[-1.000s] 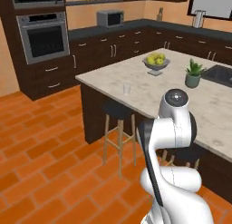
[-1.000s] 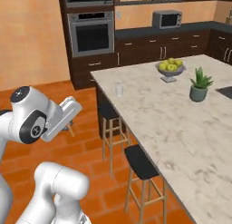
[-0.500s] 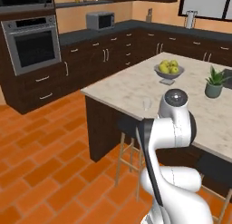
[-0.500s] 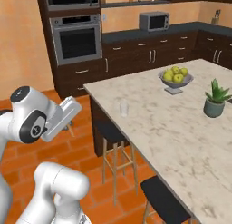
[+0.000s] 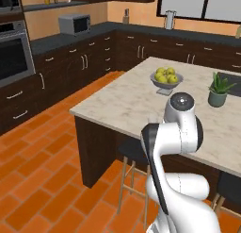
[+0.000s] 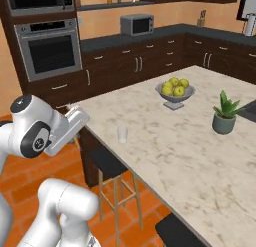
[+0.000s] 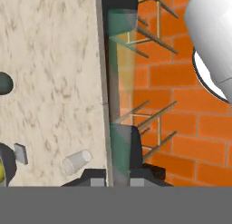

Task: Take a straw from the drawer in front and place it inside the glass cup on the dining counter.

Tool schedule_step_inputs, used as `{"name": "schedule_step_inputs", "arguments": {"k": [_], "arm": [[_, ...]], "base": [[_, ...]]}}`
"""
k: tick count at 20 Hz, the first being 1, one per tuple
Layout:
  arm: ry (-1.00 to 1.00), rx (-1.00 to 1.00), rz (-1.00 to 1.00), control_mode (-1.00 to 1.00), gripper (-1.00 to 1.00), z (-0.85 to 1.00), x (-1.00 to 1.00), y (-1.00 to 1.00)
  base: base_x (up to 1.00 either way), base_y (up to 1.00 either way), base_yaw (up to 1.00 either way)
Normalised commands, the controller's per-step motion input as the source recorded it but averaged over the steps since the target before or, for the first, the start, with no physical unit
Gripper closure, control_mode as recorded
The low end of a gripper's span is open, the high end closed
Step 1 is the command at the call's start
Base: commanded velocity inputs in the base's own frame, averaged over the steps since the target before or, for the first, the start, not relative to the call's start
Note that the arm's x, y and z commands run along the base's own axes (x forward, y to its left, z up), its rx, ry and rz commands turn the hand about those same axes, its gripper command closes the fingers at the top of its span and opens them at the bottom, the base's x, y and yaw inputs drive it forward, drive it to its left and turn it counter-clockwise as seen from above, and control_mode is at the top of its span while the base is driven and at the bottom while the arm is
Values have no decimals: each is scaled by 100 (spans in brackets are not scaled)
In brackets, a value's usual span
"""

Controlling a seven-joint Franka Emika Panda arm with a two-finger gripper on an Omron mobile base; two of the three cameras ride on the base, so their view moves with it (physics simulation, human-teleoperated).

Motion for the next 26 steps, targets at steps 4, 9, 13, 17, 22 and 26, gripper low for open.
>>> {"name": "schedule_step_inputs", "arguments": {"k": [4, 9, 13, 17, 22, 26], "arm": [[0, 0, 0, 100, 100, 0, 0, 0], [0, 0, 0, 100, 100, 0, 0, 0], [-34, 17, -26, -100, 100, 9, 24, -1], [-14, 37, 1, -100, 100, 7, 2, -39], [-4, 44, 4, -100, 100, 42, 0, -49], [9, 43, 7, -100, 100, 53, 5, -16]], "base": [[74, 11, -34], [55, 8, -32], [0, 0, 0], [0, 0, 0], [0, 0, 0], [0, 0, 0]]}}
